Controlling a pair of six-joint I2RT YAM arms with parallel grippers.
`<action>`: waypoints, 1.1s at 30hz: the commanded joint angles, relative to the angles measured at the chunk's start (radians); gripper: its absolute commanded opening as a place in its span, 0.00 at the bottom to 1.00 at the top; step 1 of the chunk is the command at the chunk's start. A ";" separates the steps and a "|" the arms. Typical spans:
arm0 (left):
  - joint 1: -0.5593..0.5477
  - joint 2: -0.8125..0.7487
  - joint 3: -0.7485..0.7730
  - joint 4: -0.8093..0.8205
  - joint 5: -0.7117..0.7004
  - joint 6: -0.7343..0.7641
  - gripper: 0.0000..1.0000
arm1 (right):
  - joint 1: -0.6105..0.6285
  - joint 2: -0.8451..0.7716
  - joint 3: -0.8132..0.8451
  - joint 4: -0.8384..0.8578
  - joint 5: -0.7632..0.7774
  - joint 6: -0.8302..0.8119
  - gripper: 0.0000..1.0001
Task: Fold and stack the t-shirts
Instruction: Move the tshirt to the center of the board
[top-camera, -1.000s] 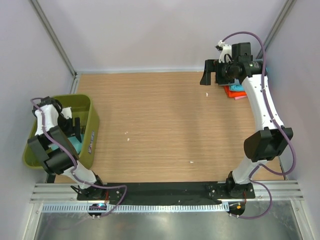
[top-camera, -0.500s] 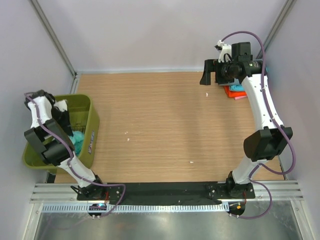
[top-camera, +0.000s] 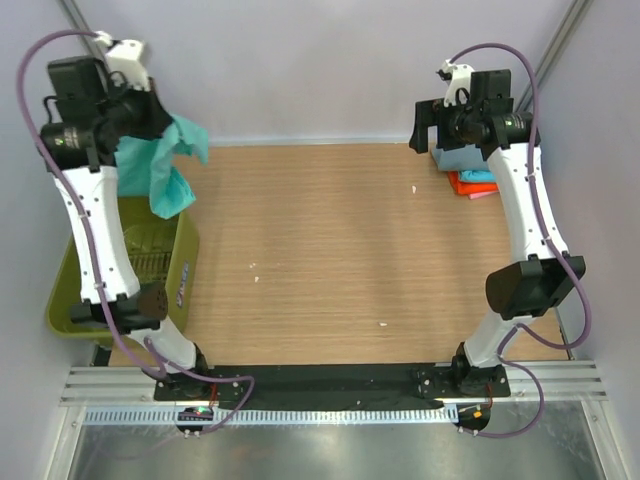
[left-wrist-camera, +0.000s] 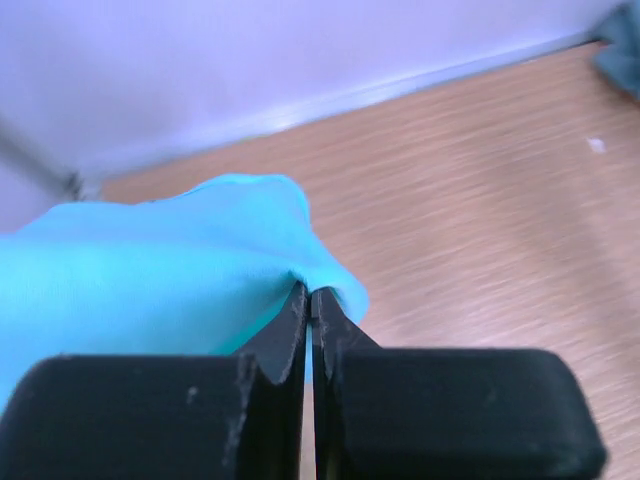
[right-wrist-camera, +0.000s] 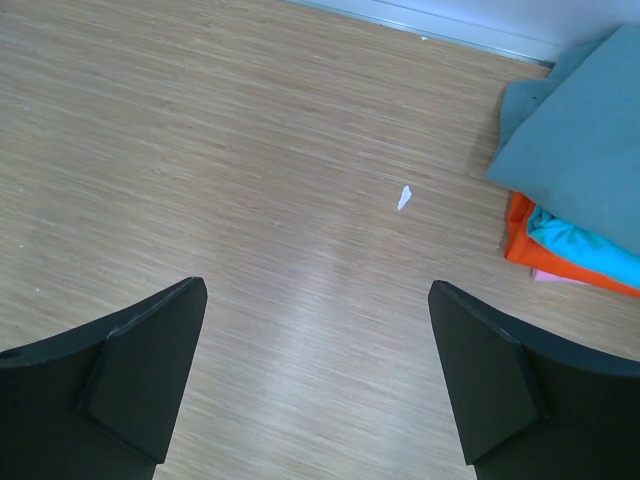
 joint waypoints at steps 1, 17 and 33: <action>-0.184 -0.112 -0.129 0.311 0.011 0.042 0.00 | 0.000 -0.002 -0.001 0.043 0.057 -0.015 1.00; -0.414 -0.018 -0.206 0.432 0.196 -0.196 0.69 | -0.038 -0.040 -0.049 0.043 0.149 -0.017 1.00; -0.409 -0.193 -0.868 0.244 -0.138 -0.121 0.84 | 0.380 -0.063 -0.258 -0.316 -0.077 -0.702 0.92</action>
